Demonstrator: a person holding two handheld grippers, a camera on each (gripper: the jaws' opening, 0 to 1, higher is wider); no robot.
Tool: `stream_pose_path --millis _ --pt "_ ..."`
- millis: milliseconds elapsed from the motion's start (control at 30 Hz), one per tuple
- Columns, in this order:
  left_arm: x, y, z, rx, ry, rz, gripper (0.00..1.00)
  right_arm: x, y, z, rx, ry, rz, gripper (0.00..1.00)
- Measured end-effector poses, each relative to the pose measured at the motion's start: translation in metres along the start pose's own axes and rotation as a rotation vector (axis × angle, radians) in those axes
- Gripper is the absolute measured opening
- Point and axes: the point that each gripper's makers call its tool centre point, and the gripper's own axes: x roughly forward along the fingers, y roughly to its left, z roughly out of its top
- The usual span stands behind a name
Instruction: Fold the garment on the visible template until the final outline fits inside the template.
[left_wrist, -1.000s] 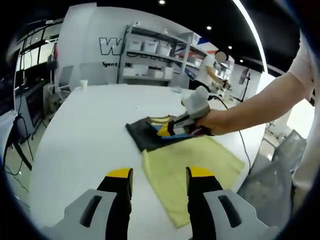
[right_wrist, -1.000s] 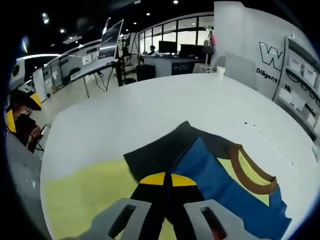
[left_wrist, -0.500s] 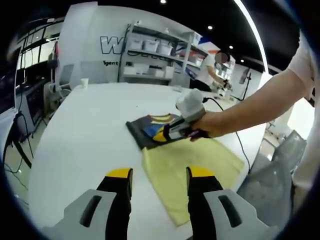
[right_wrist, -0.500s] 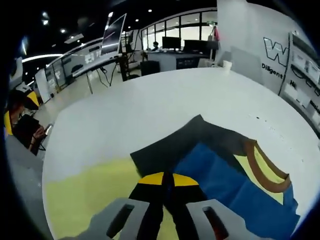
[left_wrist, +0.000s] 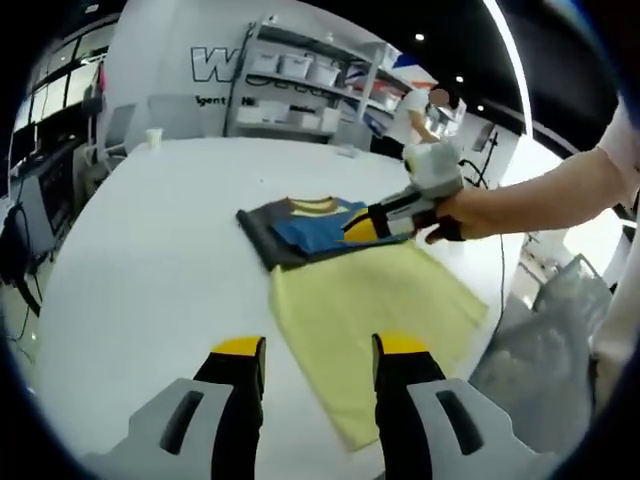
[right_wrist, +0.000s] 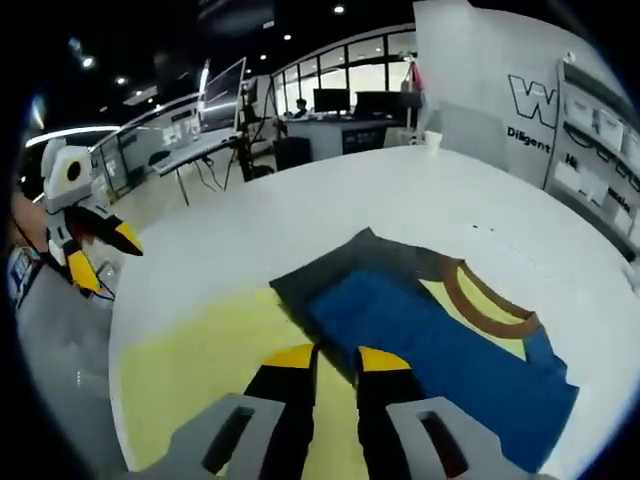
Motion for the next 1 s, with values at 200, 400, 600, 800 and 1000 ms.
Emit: stream_pose_path --millis 200,400,600,800,1000 --pt "0.015 -0.013 -0.024 0.000 0.101 -0.078 0.38 -0.046 -0.005 -0.035 0.017 0.011 -0.031 0.11" --pt "0.022 -0.021 -0.042 0.033 0.175 -0.127 0.37 -0.089 -0.001 -0.074 0.031 0.026 -0.038 0.13" --pt "0.021 -0.038 -0.050 0.158 0.195 -0.209 0.36 -0.125 0.026 -0.120 -0.021 0.067 0.041 0.14" --pt "0.016 -0.049 -0.063 0.293 0.224 -0.282 0.35 -0.156 0.049 -0.155 -0.055 0.087 0.123 0.14" --pt "0.008 -0.054 -0.075 0.438 0.264 -0.337 0.31 -0.180 0.065 -0.187 -0.149 0.127 0.171 0.13"
